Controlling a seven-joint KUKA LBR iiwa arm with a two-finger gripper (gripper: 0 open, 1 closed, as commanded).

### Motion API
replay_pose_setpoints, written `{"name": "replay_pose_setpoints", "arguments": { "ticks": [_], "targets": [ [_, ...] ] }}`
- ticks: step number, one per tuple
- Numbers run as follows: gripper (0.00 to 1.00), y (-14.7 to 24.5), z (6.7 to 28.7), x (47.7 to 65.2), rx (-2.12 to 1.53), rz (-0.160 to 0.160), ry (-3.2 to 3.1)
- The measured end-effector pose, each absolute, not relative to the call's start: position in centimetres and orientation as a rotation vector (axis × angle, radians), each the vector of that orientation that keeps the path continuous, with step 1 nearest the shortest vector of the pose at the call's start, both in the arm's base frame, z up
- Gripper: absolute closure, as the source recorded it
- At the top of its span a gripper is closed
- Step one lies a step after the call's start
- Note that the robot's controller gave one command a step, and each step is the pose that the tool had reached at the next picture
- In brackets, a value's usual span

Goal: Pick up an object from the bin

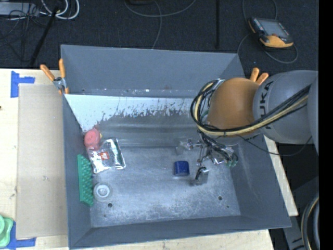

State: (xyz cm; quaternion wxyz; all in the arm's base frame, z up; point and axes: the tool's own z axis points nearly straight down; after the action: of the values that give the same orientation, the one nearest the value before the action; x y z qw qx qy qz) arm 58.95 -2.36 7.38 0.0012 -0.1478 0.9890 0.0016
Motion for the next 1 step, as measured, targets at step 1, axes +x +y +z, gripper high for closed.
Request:
{"name": "replay_pose_setpoints", "arguments": {
  "ticks": [1],
  "targets": [
    [0.00, -1.16, 7.10, 57.10, -0.377, 0.003, 3.122]
  ]
}}
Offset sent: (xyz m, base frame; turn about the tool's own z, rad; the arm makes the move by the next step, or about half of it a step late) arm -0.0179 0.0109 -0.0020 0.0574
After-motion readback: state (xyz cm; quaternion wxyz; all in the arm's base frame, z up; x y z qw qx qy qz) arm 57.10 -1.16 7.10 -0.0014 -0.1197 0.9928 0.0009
